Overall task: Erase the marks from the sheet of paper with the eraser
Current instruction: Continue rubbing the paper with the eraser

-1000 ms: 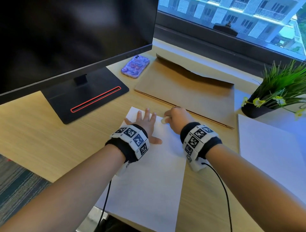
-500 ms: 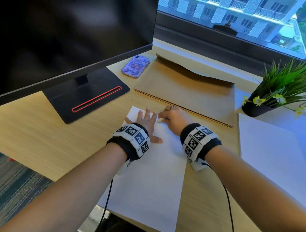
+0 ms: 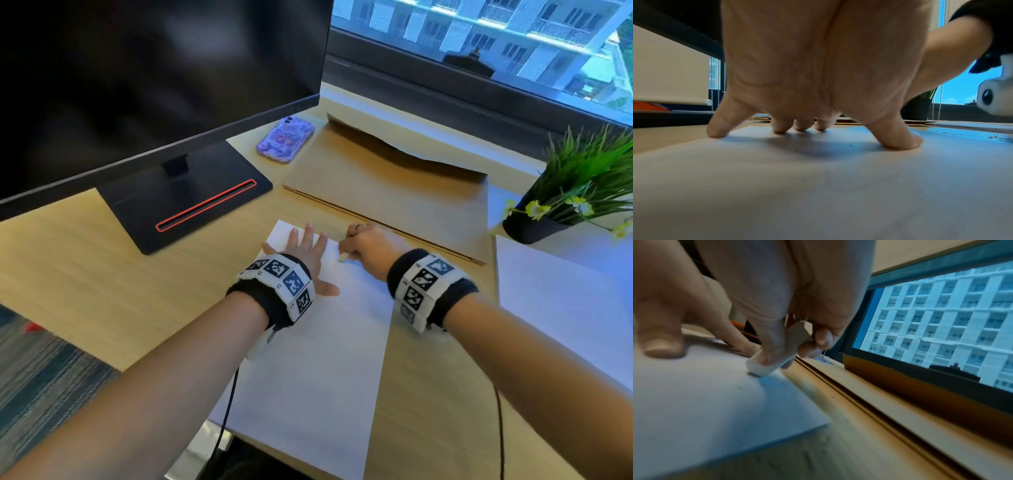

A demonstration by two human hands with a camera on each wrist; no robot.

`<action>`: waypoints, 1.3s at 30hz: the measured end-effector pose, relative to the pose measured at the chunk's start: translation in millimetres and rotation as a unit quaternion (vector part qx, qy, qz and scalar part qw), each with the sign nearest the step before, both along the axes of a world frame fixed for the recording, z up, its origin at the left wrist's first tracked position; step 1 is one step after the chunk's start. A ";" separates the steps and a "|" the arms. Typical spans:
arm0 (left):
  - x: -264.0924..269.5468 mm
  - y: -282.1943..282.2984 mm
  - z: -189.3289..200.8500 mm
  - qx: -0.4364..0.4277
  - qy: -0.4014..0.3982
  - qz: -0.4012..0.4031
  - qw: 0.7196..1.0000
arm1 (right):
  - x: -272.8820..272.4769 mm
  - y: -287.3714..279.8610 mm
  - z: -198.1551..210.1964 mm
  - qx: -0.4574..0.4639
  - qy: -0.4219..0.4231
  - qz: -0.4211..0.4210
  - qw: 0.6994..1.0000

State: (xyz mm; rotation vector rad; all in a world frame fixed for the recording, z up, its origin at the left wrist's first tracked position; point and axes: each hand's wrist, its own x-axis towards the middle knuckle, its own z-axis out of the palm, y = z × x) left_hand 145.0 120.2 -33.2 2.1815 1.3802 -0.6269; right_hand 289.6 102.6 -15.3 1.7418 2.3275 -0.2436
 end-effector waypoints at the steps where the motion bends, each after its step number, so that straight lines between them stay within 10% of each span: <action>1: 0.1 0.0 -0.1 -0.003 0.000 0.002 1.000 | 7.2 -2.7 2.1 -0.023 -0.023 -0.002 0.999; 25: -0.1 0.5 -0.9 -0.002 0.005 0.001 1.000 | -3.7 -18.6 10.0 -0.047 -0.023 0.000 0.999; 30: 0.0 0.6 -4.2 0.000 0.006 -0.004 1.000 | 23.4 -28.2 14.7 -0.076 0.063 -0.145 0.984; 32: -1.6 2.2 -3.4 0.003 0.010 -0.015 1.000 | 33.6 -27.0 7.0 0.001 0.278 -0.295 0.914; 37: -10.3 15.7 3.2 -0.019 0.007 -0.036 0.999 | 5.9 -38.1 -3.2 -0.015 0.750 -0.520 0.408; 39: -10.5 22.0 -3.6 -0.023 0.007 -0.032 0.999 | -19.9 -42.4 -8.3 -0.073 0.806 -0.491 0.322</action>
